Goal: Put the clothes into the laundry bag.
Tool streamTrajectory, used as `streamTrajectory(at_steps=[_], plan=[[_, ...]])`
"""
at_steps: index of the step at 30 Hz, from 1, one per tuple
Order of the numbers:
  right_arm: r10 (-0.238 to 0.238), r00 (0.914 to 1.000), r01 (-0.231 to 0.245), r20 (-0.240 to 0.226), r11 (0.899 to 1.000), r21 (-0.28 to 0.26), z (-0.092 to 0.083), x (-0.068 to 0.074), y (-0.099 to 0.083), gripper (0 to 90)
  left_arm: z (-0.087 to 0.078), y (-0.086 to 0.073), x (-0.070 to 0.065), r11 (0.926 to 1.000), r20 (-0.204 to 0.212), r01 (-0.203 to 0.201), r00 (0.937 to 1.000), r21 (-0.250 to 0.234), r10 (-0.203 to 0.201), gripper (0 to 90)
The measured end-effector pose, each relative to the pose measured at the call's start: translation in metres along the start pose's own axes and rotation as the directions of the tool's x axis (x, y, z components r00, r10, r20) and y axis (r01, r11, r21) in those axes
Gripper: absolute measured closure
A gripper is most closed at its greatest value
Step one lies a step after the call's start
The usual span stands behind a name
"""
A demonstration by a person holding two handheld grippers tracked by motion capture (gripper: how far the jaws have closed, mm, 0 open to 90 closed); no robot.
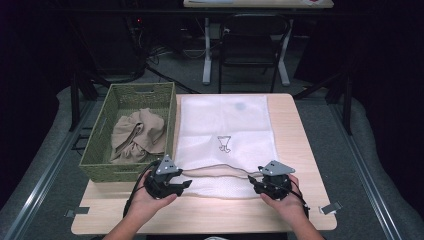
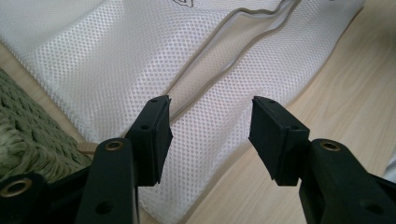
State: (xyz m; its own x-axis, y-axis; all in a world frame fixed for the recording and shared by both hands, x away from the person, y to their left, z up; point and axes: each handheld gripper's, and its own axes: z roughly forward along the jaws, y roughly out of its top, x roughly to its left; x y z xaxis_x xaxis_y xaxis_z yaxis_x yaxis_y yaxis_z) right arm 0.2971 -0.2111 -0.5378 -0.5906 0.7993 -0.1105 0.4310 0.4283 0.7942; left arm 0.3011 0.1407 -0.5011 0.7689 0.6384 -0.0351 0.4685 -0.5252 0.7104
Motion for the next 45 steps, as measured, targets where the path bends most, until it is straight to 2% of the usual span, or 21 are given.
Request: streamTrajectory(at_steps=[5, 8, 14, 21, 37, 45], plan=[[-0.003, 1.0000, 0.003, -0.005, 1.000, 0.006, 0.001, -0.001, -0.001, 47.6, -0.009, 0.002, 0.002, 0.9997, -0.001, 0.016, 0.9999, -0.019, -0.016, 47.8], [-0.007, 1.0000, 0.007, -0.003, 1.000, 0.006, 0.002, 0.000, -0.001, 47.5, -0.014, 0.003, 0.003, 0.9997, 0.007, 0.022, 0.9997, -0.011, -0.022, 47.9], [-0.007, 1.0000, 0.007, 0.003, 1.000, 0.009, 0.004, -0.002, -0.002, 47.5, -0.023, 0.005, 0.008, 0.9995, -0.005, 0.027, 0.9996, -0.016, -0.027, 47.9], [0.004, 1.0000, -0.004, 0.002, 1.000, 0.005, 0.004, -0.003, -0.003, 47.0, -0.034, 0.005, 0.017, 0.9977, -0.031, 0.058, 0.9978, -0.035, -0.059, 45.1], [0.018, 0.9998, -0.018, -0.005, 1.000, 0.005, 0.005, -0.004, -0.004, 46.3, -0.059, 0.001, 0.041, 0.9903, -0.080, 0.121, 0.9888, -0.069, -0.126, 44.3], [0.023, 0.9997, -0.023, -0.001, 1.000, 0.005, 0.005, -0.006, -0.004, 46.3, -0.064, -0.002, 0.050, 0.9862, -0.100, 0.150, 0.9827, -0.072, -0.156, 44.4]])
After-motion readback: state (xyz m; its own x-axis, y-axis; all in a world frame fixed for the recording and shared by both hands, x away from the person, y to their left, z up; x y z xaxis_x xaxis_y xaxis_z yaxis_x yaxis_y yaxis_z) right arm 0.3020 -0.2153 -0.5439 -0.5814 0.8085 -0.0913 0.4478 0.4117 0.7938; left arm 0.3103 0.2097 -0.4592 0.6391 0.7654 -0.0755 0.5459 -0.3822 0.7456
